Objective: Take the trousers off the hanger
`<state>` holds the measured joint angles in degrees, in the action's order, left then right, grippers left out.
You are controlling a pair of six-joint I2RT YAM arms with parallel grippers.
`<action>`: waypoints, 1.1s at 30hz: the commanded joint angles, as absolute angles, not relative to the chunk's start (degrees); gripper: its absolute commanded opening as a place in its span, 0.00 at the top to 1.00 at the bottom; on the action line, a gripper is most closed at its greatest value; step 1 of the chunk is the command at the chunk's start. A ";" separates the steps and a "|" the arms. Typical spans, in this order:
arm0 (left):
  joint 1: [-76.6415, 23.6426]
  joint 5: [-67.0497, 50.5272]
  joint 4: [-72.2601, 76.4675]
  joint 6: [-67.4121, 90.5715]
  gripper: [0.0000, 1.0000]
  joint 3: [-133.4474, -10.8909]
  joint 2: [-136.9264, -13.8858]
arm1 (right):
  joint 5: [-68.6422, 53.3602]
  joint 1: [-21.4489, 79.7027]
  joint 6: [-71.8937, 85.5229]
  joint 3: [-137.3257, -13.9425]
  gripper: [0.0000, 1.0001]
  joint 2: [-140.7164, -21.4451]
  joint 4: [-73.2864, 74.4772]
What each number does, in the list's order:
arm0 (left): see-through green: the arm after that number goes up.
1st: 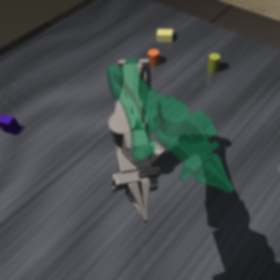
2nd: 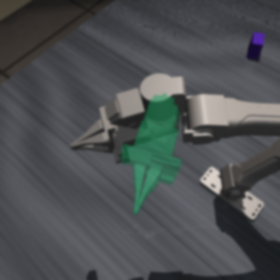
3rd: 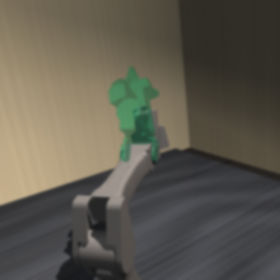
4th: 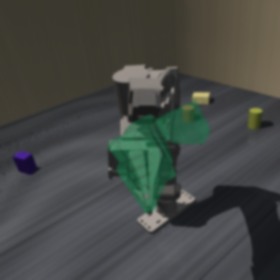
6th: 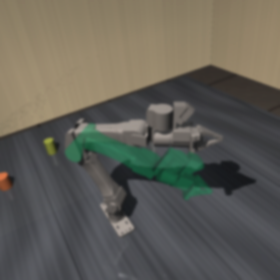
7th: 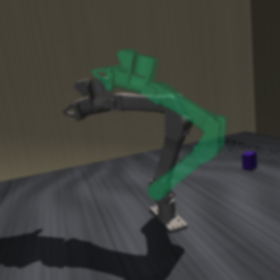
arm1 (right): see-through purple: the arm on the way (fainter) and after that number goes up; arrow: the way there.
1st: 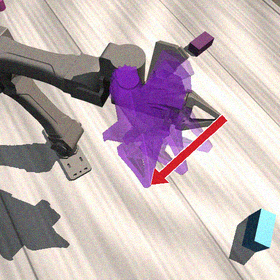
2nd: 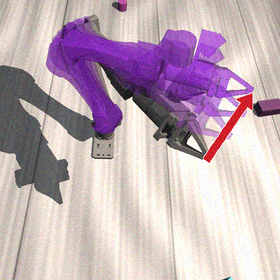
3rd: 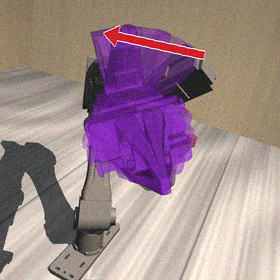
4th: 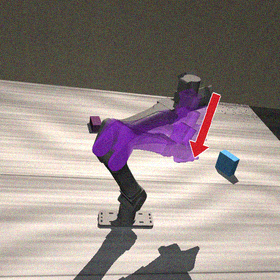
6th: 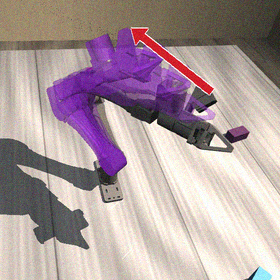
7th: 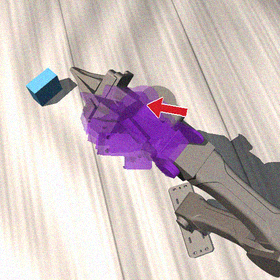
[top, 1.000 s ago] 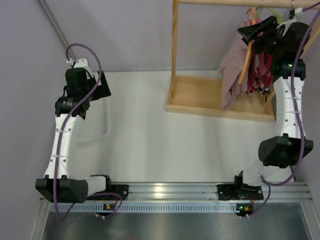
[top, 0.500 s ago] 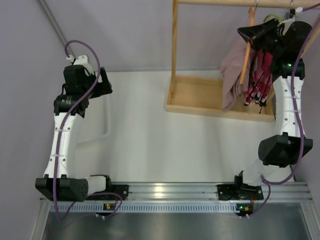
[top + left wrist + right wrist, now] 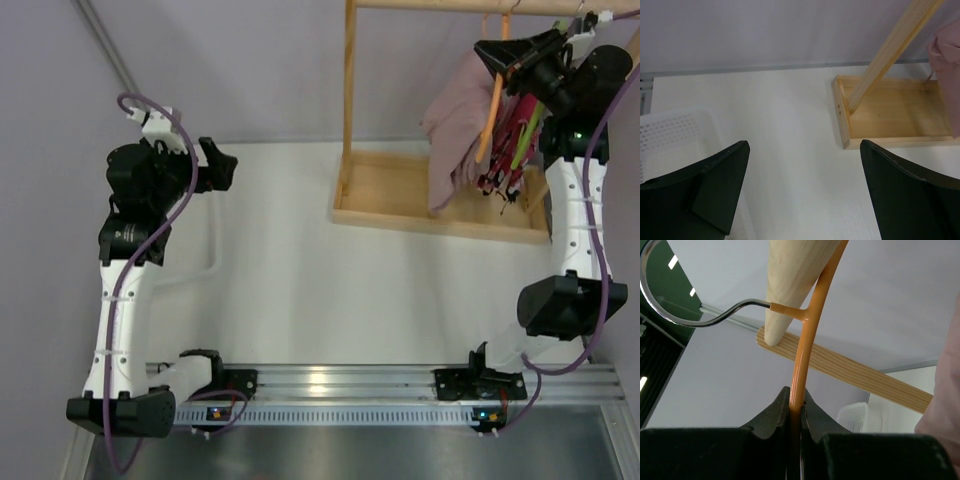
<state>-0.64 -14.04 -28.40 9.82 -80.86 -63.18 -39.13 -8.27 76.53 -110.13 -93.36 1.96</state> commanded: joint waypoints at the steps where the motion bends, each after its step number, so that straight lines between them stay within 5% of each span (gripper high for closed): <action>1: -0.44 -23.63 -18.73 6.51 0.01 -78.14 -60.47 | -42.18 -6.86 77.61 -108.03 1.00 -85.09 -11.25; 18: -6.22 -36.14 -0.53 -5.89 0.01 -54.96 -50.81 | -41.50 -3.43 79.20 -80.26 1.00 -63.48 -6.43; 27: -47.43 1.88 11.15 -10.90 0.01 -46.40 -52.81 | -28.04 2.00 74.80 -79.27 1.00 -58.71 6.83; 33: -67.40 10.37 26.87 -15.20 0.01 -44.13 -60.28 | -21.45 4.48 70.93 -85.86 1.00 -59.59 15.28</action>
<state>-62.72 1.56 12.75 -12.03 -45.12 -58.52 -27.35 3.14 74.17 -79.33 -60.71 15.70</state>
